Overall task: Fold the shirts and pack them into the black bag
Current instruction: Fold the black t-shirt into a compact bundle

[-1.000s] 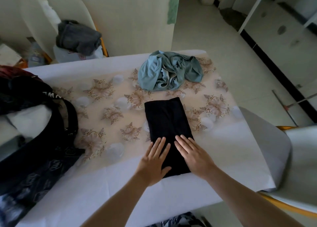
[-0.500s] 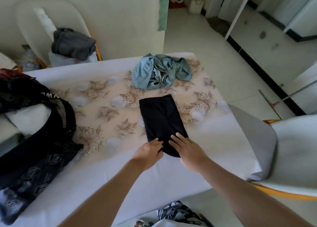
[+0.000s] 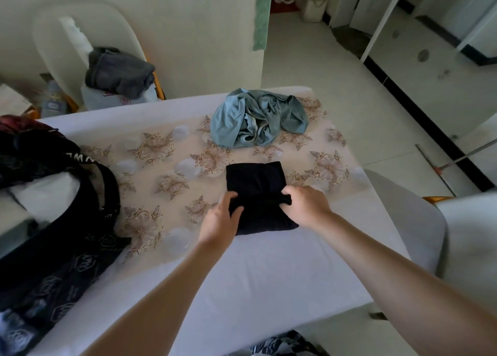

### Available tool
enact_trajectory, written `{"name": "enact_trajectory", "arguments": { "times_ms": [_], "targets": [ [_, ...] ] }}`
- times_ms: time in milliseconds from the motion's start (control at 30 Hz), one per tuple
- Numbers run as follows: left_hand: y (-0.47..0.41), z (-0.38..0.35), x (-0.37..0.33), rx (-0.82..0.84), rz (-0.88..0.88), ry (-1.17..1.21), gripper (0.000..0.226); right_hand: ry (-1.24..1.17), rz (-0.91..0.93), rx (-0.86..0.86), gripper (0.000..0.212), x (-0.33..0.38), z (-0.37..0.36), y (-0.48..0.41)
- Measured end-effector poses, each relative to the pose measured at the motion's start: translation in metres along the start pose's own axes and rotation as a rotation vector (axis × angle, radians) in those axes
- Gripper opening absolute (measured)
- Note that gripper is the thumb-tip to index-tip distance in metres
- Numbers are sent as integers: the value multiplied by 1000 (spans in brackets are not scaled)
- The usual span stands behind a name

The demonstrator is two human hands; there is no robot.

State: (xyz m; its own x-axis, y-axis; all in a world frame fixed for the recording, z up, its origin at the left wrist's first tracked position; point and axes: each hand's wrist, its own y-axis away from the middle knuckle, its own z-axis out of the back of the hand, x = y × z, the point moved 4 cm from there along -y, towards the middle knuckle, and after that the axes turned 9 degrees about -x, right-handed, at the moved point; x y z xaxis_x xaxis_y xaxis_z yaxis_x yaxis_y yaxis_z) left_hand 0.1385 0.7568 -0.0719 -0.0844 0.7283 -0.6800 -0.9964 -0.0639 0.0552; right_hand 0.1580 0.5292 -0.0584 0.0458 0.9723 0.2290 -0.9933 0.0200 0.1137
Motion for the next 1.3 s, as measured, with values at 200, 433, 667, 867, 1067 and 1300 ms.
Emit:
{"name": "enact_trajectory", "arguments": {
  "times_ms": [200, 433, 667, 867, 1067, 1300],
  "targets": [
    [5, -36, -34, -142, -765, -242, 35, -32, -21, -130, 28, -2, -23, -15],
    [-6, -84, 10, 263, -714, -614, 82, 139, 288, -493, 38, 4, -34, -11],
    [-23, -79, 23, 218, -716, -556, 85, 130, 470, 19, 82, -8, -74, 16],
    [-32, -59, 33, 323, -611, -509, 86, 29, 383, 53, 89, -5, -72, 8],
    [-44, -9, 1, 371, -197, -270, 39, -227, 95, 57, 53, 3, -24, -8],
    [-58, 14, 4, 58, -85, -118, 40, -383, -29, -98, 43, -4, -3, -20]
  ]
}}
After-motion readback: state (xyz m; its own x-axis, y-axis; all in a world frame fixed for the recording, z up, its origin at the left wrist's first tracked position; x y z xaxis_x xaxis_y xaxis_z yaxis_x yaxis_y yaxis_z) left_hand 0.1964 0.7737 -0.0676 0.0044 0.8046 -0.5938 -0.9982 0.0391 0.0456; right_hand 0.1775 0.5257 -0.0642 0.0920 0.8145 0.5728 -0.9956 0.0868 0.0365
